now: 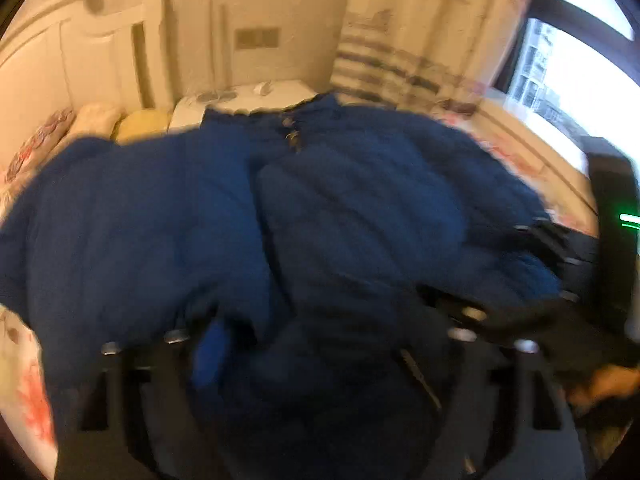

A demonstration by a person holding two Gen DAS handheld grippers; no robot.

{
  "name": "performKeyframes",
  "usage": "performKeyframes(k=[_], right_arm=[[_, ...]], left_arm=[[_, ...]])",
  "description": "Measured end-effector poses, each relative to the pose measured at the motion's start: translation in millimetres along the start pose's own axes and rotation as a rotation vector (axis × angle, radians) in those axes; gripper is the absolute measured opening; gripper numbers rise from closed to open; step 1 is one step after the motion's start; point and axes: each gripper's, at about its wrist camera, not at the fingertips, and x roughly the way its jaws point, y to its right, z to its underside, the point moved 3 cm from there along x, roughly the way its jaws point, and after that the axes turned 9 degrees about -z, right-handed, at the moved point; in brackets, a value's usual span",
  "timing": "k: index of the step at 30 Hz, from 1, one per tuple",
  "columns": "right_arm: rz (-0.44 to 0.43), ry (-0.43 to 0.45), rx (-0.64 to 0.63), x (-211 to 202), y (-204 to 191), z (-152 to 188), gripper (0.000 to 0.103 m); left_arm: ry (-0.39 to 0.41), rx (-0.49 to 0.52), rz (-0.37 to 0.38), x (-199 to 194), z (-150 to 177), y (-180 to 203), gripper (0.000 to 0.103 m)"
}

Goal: Fold large clothes

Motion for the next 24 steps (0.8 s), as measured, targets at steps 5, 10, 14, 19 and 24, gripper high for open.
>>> performKeyframes(k=[5, 10, 14, 19, 24], right_arm=[[-0.002, 0.004, 0.002, -1.1, -0.6, 0.7, 0.083], [0.014, 0.000, -0.008, -0.7, -2.0, 0.7, 0.083], [0.020, -0.003, -0.011, -0.3, -3.1, 0.6, 0.083], [0.043, -0.003, -0.027, -0.2, -6.2, 0.0, 0.083], [0.087, 0.062, -0.126, -19.8, -36.2, -3.8, 0.082]], left_arm=[[0.271, -0.041, -0.109, -90.8, 6.4, -20.3, 0.096], [0.157, -0.366, -0.272, -79.9, 39.4, -101.4, 0.062], [-0.019, -0.351, -0.386, -53.9, 51.6, -115.0, 0.056], [-0.091, -0.335, -0.399, -25.6, 72.0, -122.2, 0.056], [-0.074, -0.436, -0.289, -23.0, 84.7, -137.6, 0.057]])
